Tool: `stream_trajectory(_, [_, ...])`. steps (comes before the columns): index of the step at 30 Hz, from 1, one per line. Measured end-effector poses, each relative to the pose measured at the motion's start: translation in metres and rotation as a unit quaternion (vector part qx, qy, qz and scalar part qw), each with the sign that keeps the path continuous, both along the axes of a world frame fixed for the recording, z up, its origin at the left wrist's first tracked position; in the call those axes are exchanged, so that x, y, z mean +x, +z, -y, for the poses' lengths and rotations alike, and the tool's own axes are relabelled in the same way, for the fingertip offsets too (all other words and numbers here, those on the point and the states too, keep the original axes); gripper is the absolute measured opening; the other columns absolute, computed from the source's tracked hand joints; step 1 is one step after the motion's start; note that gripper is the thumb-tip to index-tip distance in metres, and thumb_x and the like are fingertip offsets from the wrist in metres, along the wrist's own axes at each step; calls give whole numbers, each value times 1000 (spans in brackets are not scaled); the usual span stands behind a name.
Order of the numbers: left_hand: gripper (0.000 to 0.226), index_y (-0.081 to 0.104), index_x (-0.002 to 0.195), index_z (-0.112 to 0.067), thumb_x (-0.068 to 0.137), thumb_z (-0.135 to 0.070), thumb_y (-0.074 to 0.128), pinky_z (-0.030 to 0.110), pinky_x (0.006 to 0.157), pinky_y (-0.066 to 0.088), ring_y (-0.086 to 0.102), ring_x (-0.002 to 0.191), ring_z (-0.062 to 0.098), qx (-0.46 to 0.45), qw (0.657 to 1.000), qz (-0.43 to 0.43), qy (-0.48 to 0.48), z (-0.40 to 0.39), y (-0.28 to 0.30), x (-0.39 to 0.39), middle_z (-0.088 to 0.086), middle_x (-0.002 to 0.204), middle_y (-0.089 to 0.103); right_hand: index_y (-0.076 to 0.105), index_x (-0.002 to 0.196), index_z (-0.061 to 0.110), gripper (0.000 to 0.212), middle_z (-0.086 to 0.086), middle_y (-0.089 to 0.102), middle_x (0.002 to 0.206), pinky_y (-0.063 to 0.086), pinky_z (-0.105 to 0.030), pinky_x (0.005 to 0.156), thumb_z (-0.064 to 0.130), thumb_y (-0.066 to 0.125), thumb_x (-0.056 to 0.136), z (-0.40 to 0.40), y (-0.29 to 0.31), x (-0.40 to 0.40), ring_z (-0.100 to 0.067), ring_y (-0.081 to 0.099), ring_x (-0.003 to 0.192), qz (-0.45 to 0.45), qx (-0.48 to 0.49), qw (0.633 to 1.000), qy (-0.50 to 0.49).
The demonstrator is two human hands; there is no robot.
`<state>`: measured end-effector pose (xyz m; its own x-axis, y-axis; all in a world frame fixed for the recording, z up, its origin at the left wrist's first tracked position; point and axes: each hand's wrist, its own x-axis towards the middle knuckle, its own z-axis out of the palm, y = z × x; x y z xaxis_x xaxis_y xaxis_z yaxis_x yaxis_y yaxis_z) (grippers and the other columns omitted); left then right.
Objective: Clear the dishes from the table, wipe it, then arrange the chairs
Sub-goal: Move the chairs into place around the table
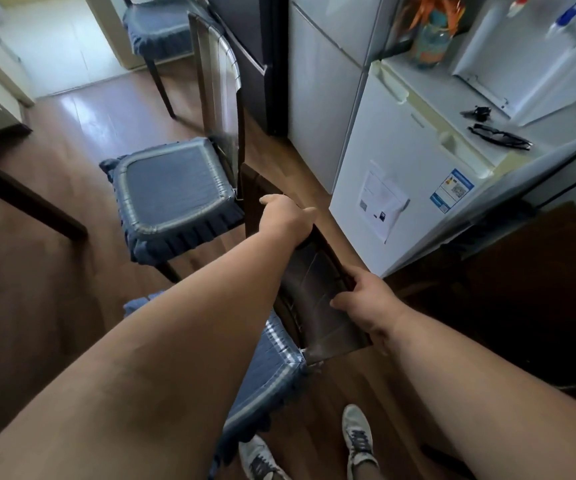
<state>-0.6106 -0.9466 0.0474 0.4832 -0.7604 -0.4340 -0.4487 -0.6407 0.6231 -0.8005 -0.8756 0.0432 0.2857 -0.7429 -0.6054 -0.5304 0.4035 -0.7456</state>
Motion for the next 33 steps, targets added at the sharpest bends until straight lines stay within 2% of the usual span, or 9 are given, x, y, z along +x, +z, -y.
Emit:
stream_trajectory(4, [99, 12, 158, 18, 101, -39, 69, 33, 77, 52, 63, 95, 22, -6, 1000, -7, 24, -11, 10, 17, 11, 110, 66, 66, 125, 19, 53, 0, 74, 85, 60, -21, 52, -22, 63, 90, -14, -1, 18, -5, 73, 56, 14, 18, 999, -40])
stream_trajectory(9, [109, 1, 162, 15, 101, -42, 71, 35, 94, 55, 66, 124, 30, 10, 1000, -8, 22, -30, 2, 38, 15, 137, 66, 69, 137, 18, 64, 1, 82, 89, 65, -34, 62, -20, 67, 85, -35, -17, 45, -16, 80, 75, 38, 54, 996, -55])
stream_trajectory(13, [105, 6, 164, 11, 100, -39, 71, 40, 105, 56, 62, 132, 31, 2, 999, 9, 39, -44, -3, 67, 16, 146, 62, 68, 124, 30, 63, 11, 82, 80, 62, -28, 62, -19, 71, 84, -44, -23, 74, -8, 79, 74, 49, 59, 997, -33])
stream_trajectory(18, [105, 9, 165, 8, 97, -38, 74, 34, 83, 57, 69, 117, 29, -7, 997, 0, 80, -61, 0, 111, 14, 132, 68, 66, 147, 19, 77, 5, 79, 105, 64, -37, 83, -17, 74, 80, -49, -17, 115, -16, 77, 94, 60, 49, 997, 1])
stream_trajectory(21, [92, 37, 155, 7, 87, -40, 77, 35, 73, 57, 72, 108, 30, -15, 995, -2, 100, -72, -1, 145, 14, 121, 71, 56, 157, 20, 87, 0, 78, 108, 66, -36, 75, -20, 74, 82, -53, -15, 141, -18, 78, 90, 74, 76, 994, 11])
stream_trajectory(24, [93, 44, 150, 6, 78, -42, 77, 34, 68, 55, 70, 102, 30, -11, 994, 2, 112, -87, 1, 173, 12, 115, 71, 56, 157, 20, 87, 6, 77, 102, 60, -23, 61, -20, 74, 82, -63, -11, 168, -6, 75, 79, 78, 81, 993, 28])
stream_trajectory(28, [72, 58, 129, 1, 75, -41, 78, 30, 56, 46, 70, 93, 28, -7, 994, 8, 112, -108, -5, 207, 11, 107, 72, 60, 154, 21, 85, 1, 80, 108, 62, -28, 66, -20, 74, 80, -84, -20, 198, -15, 79, 86, 75, 98, 992, 30])
stream_trajectory(31, [72, 55, 135, 3, 82, -38, 80, 29, 57, 42, 64, 91, 26, -5, 994, 8, 110, -126, -14, 227, 13, 111, 71, 59, 156, 23, 89, -4, 80, 116, 66, -41, 83, -19, 76, 79, -102, -28, 220, -24, 79, 101, 70, 103, 992, 34])
stream_trajectory(33, [77, 47, 143, 3, 86, -37, 80, 32, 69, 47, 62, 99, 27, -7, 993, 12, 116, -139, -18, 238, 11, 116, 67, 57, 157, 23, 89, -2, 79, 114, 66, -46, 90, -20, 75, 81, -114, -31, 234, -24, 78, 102, 75, 109, 991, 35])
